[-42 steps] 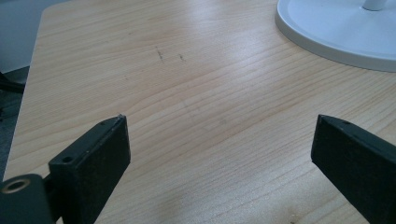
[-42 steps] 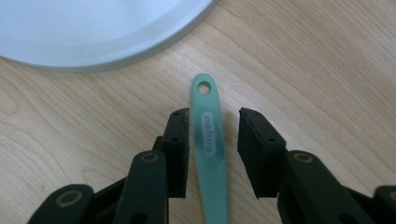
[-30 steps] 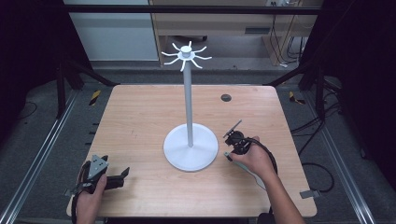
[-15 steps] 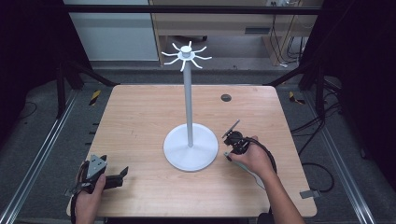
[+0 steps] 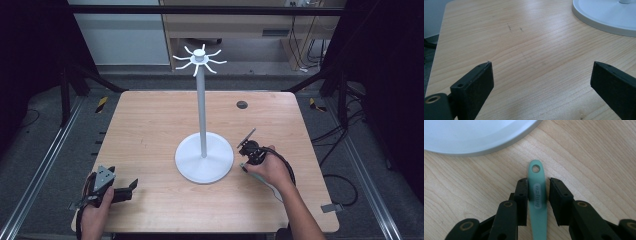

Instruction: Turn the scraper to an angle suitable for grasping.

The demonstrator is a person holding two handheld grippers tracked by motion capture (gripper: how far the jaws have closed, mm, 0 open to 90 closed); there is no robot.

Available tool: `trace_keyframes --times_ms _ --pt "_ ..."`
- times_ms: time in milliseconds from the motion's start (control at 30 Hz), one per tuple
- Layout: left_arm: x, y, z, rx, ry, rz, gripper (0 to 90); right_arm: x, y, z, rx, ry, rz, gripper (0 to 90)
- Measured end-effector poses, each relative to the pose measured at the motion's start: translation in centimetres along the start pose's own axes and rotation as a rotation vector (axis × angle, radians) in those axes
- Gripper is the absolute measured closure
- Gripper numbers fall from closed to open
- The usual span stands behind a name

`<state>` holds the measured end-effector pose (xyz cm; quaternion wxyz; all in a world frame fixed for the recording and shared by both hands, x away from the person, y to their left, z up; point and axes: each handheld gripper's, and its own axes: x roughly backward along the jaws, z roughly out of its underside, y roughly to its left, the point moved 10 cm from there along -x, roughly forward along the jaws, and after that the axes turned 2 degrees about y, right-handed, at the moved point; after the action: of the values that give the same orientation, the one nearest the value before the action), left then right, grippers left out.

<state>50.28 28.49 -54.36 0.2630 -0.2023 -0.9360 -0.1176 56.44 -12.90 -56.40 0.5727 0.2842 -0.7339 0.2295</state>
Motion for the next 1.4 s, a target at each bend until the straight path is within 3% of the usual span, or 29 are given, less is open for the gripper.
trace_keyframes --times_ms 467,567,700,767,900,933,1233,1400 --pt "0.0 0.0 0.0 0.000 0.000 0.000 4.4 0.1 0.0 0.0 -0.003 -0.006 -0.019 74.6" --pt "0.0 0.0 0.0 -0.001 0.001 0.000 4.4 0.6 -0.2 -0.2 -0.001 -0.037 -0.012 74.7" --pt "0.0 -0.1 0.0 -0.004 0.003 0.000 4.4 1.7 -0.2 -0.5 -0.018 -0.090 -0.002 74.8" --pt "0.0 -0.1 0.0 -0.007 0.001 0.000 4.4 2.9 -0.3 -0.8 -0.020 -0.153 0.011 74.7" --pt "0.0 -0.1 0.0 -0.004 0.002 0.002 4.4 4.6 -0.4 -0.8 -0.023 -0.228 0.022 74.8" --pt "0.0 -0.1 0.1 -0.004 0.003 0.003 4.4 4.6 -0.4 -0.8 -0.023 -0.228 0.022 74.8" --pt "0.0 -0.1 0.1 -0.005 0.006 0.000 4.4 9.7 -1.0 -0.3 -0.077 -0.437 0.018 75.0" --pt "0.0 -0.1 0.2 -0.003 0.006 0.001 4.4 11.9 -1.2 0.0 -0.087 -0.510 0.018 75.0"
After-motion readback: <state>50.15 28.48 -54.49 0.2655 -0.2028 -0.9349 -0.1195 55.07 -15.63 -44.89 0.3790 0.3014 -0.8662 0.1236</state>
